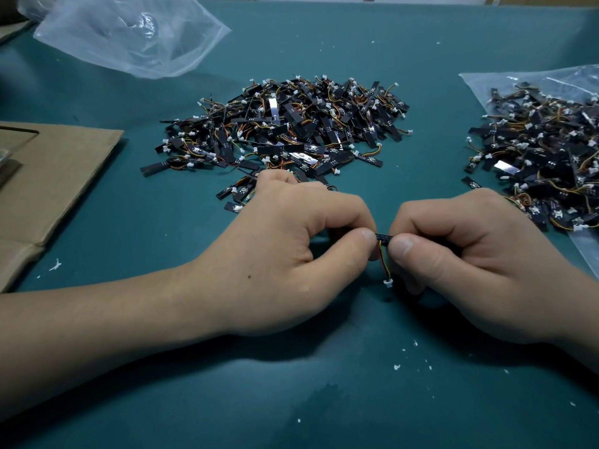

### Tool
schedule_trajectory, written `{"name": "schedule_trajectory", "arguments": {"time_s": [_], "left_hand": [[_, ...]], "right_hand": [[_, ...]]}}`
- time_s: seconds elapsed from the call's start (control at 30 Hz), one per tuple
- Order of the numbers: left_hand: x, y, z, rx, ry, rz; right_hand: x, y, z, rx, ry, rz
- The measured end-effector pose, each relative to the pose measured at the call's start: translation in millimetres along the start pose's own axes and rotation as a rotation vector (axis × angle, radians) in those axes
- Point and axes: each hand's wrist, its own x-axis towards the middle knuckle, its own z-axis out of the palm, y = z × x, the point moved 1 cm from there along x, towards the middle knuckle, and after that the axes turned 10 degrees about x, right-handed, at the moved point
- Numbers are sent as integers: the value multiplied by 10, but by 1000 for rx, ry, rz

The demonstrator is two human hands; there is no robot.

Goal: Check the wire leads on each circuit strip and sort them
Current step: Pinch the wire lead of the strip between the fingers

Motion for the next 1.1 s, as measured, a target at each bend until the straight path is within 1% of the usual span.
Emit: {"name": "schedule_trajectory", "arguments": {"time_s": [0.47, 0.57, 0.7, 0.77, 0.87, 0.93, 1.1], "left_hand": [[-17, 26, 18, 70, 10, -17], [-11, 17, 13, 51, 22, -52], [-6, 16, 11, 46, 23, -59], [-8, 21, 12, 56, 21, -54], [-9, 22, 16, 57, 24, -54], [-7, 14, 18, 50, 25, -53], [-5, 20, 20, 59, 24, -43]], "right_hand": [[-2, 30, -17, 41, 57, 5], [-19, 51, -20, 86, 150, -32], [-9, 96, -1, 270, 444, -59], [5, 139, -32, 335, 504, -46], [10, 180, -58, 355, 521, -42], [8, 181, -41, 271, 517, -68], [-7, 129, 14, 7, 339, -77]]}}
